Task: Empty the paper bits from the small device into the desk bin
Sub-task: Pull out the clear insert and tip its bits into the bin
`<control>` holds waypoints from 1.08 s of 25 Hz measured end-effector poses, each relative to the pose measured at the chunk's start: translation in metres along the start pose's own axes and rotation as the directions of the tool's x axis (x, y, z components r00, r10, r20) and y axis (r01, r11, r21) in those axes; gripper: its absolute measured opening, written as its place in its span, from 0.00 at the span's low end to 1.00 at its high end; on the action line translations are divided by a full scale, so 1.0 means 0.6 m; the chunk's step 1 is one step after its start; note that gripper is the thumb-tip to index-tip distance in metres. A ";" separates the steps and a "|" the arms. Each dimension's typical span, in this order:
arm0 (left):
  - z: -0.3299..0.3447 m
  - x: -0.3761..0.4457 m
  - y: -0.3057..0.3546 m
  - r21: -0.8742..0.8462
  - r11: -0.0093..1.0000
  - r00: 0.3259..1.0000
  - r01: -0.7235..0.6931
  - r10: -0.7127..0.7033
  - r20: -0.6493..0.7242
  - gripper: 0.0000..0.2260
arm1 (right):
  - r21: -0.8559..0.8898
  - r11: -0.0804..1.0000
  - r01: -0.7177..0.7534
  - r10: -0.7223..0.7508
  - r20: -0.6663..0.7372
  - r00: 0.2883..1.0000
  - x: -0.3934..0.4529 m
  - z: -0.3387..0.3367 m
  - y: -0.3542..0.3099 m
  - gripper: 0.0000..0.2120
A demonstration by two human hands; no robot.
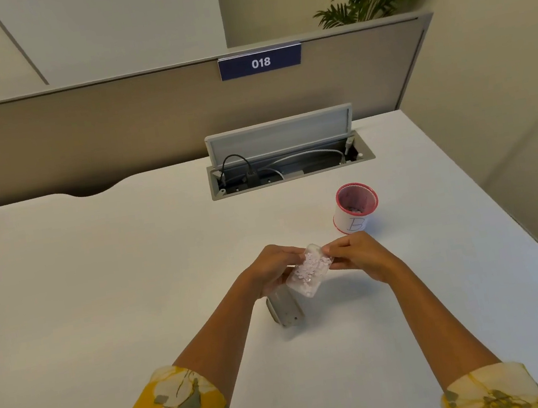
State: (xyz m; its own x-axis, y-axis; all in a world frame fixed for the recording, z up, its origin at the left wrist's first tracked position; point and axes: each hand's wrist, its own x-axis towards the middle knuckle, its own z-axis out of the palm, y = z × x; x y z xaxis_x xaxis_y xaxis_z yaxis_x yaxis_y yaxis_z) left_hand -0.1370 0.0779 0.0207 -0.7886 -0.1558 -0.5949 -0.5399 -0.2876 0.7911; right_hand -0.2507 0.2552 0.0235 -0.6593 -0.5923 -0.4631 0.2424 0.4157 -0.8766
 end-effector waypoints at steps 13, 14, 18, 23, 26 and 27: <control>0.124 0.060 0.028 0.631 0.726 0.892 -0.273 0.437 -0.117 0.23 | 0.262 0.953 0.149 0.053 -0.630 0.775 0.015 -0.177 -0.037 0.15; 0.134 0.065 0.035 0.675 0.683 0.887 -0.279 0.453 -0.091 0.25 | 0.248 0.956 0.154 0.049 -0.656 0.753 0.019 -0.182 -0.040 0.15; 0.158 0.081 0.051 0.853 0.434 0.873 -0.289 0.485 0.048 0.33 | 0.062 0.990 0.130 -0.045 -0.723 0.690 0.033 -0.178 -0.054 0.14; 0.158 0.092 0.043 0.943 0.215 0.889 -0.252 0.437 0.138 0.34 | -0.247 0.966 0.084 -0.238 -0.703 0.670 0.045 -0.164 -0.073 0.13; 0.154 0.096 0.039 0.957 0.150 0.893 -0.248 0.420 0.165 0.33 | -0.409 0.911 0.058 -0.343 -0.668 0.661 0.050 -0.149 -0.080 0.14; 0.153 0.098 0.038 0.960 0.134 0.894 -0.244 0.415 0.169 0.33 | -0.445 0.894 0.055 -0.366 -0.654 0.662 0.051 -0.143 -0.081 0.15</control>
State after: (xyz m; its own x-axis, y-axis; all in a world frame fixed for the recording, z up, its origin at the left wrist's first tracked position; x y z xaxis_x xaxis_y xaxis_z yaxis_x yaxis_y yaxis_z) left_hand -0.2226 0.1490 0.0169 -0.9788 -0.0984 -0.1798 -0.1626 0.9070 0.3884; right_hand -0.3441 0.2761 0.0632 -0.9906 -0.0935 0.0996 -0.1365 0.6458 -0.7512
